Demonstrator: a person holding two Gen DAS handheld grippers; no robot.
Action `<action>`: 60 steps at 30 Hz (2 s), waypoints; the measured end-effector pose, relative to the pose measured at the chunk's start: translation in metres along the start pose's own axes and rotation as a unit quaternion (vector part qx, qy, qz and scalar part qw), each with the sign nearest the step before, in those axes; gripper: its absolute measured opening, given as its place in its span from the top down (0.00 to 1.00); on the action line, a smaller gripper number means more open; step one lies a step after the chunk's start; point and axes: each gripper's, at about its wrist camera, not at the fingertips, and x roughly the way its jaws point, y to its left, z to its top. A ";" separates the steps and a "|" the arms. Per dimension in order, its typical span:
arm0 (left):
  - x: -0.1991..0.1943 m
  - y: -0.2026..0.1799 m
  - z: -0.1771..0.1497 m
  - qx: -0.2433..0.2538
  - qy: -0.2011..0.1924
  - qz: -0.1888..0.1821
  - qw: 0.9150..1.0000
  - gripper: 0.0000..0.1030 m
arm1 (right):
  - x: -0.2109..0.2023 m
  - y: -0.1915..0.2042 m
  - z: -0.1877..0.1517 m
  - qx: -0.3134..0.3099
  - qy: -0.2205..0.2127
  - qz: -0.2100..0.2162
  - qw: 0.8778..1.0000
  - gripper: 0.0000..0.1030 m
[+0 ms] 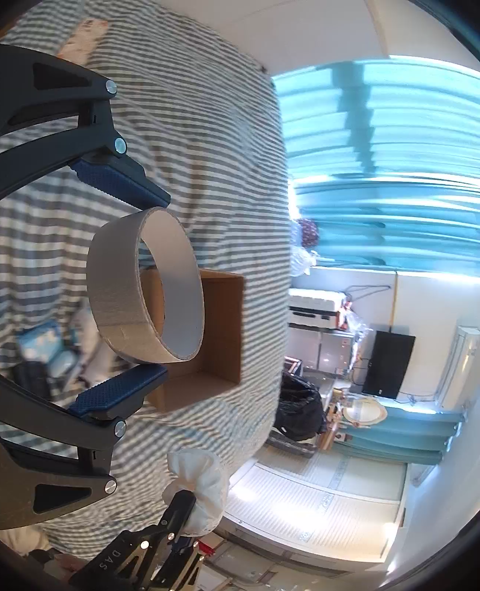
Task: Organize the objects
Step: 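Carry the tape roll into the box with the left tool while the right tool drops the cloth in, then open both tools and withdraw them from the box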
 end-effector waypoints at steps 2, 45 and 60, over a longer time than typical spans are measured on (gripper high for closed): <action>0.010 -0.002 0.016 0.010 -0.008 0.004 1.000 0.16 | 0.008 -0.006 0.021 -0.002 -0.008 0.003 1.000 0.85; 0.159 -0.042 0.048 0.075 0.044 -0.033 0.996 0.02 | 0.136 -0.102 0.039 0.105 0.013 0.032 0.994 0.22; -0.016 -0.032 0.052 0.073 -0.036 0.012 0.997 0.00 | -0.056 -0.067 0.072 0.068 -0.089 -0.012 0.994 0.06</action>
